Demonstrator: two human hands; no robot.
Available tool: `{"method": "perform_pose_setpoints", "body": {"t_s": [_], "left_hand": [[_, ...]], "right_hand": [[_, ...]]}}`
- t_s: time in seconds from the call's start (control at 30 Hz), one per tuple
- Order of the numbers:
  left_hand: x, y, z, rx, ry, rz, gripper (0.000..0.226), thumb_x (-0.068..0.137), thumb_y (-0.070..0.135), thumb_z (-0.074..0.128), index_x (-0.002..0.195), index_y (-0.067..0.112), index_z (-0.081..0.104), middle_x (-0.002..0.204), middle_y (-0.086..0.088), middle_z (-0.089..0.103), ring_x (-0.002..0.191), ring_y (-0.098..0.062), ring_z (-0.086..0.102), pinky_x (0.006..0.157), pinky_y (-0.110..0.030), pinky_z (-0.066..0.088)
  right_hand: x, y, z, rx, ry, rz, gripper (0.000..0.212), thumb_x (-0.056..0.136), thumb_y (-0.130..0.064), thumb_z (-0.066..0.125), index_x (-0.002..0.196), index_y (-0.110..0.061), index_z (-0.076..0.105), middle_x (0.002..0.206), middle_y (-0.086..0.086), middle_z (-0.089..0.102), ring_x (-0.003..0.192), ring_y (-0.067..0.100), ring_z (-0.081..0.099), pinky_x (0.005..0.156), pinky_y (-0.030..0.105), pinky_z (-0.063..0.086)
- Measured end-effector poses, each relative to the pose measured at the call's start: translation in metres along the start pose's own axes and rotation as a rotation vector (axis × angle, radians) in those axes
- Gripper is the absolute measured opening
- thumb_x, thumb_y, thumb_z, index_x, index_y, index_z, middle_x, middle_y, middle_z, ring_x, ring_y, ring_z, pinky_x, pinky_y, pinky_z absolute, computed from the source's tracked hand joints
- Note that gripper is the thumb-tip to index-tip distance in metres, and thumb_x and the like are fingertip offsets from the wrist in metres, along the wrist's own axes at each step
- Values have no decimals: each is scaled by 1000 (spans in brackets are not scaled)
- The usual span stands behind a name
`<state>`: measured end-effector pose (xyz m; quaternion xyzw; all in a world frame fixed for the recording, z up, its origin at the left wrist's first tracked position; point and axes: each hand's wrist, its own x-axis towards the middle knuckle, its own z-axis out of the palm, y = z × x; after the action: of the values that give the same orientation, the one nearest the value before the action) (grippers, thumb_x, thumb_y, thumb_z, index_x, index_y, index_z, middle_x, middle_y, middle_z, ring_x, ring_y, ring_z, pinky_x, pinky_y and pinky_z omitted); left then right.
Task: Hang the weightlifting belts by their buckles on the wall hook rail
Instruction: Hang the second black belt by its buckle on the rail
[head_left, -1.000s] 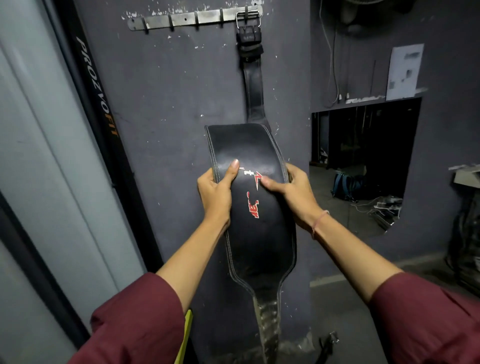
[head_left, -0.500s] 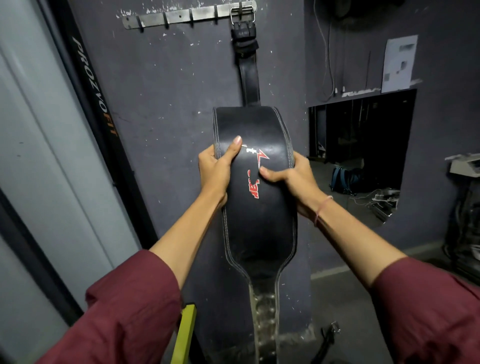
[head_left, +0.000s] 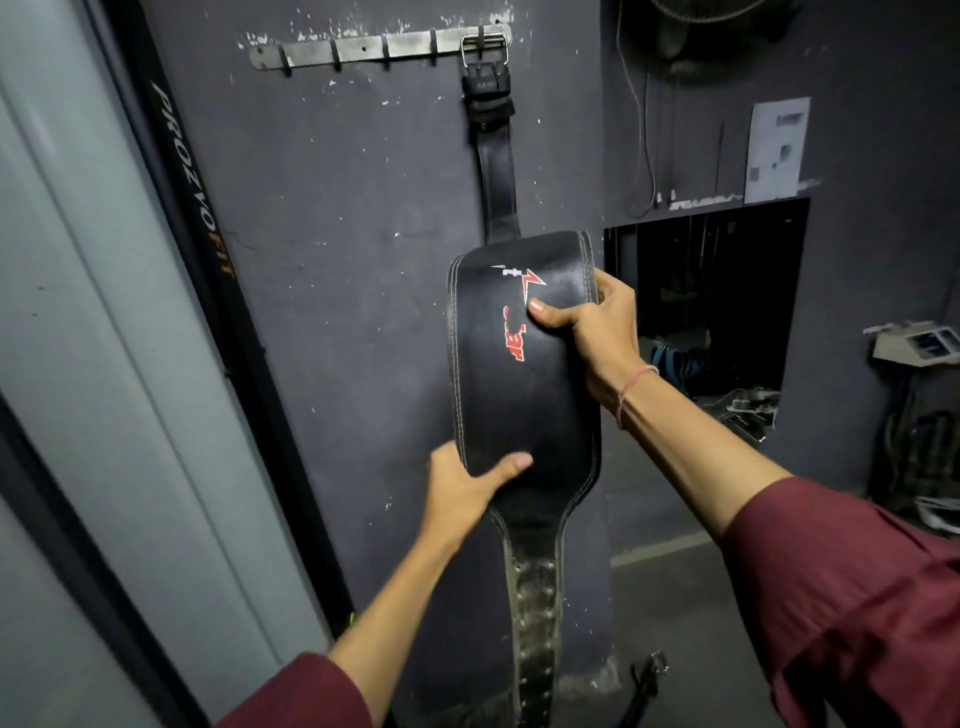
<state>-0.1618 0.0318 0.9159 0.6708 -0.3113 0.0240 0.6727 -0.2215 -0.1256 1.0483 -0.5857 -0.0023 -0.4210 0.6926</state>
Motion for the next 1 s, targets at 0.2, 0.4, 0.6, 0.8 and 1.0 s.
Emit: {"method": "perform_pose_setpoints", "body": {"t_s": [0.2,0.4,0.6,0.8,1.0], "left_hand": [[6,8,-3,4,-49,-135,37,67,36,91,94,16,77,93,3,79,88,-11,75,85,-36,60],[56,77,-6,-226,-9,-221,41,80,31,83,111,9,67,100,-10,77,87,-18,76,76,-35,63],[91,100,-8,-407,140,-265,28,87,7,74,104,-10,59,90,-22,70,70,-28,70,68,-44,63],[87,91,4,-471,304,-109,26,81,-12,69,106,-6,64,105,-24,72,90,-30,68,97,-55,53],[89,96,-3,-499,369,-65,34,78,-16,69,107,0,65,98,-14,72,87,-23,68,101,-47,53]], "right_hand": [[-4,-1,-6,-23,-9,-29,39,68,17,75,104,5,67,88,9,76,79,19,74,66,29,59],[-27,21,-9,-47,-71,6,43,67,18,76,105,-2,69,92,6,78,84,20,76,69,30,59],[-30,27,-19,-58,-155,36,46,66,16,78,104,-7,69,96,7,78,90,25,76,76,36,61],[-41,44,-36,-73,-237,98,70,60,18,83,119,-10,60,110,5,75,102,19,72,83,30,60],[-101,113,-65,-160,-374,384,64,60,18,83,116,-7,65,111,6,77,112,30,69,86,30,58]]}}
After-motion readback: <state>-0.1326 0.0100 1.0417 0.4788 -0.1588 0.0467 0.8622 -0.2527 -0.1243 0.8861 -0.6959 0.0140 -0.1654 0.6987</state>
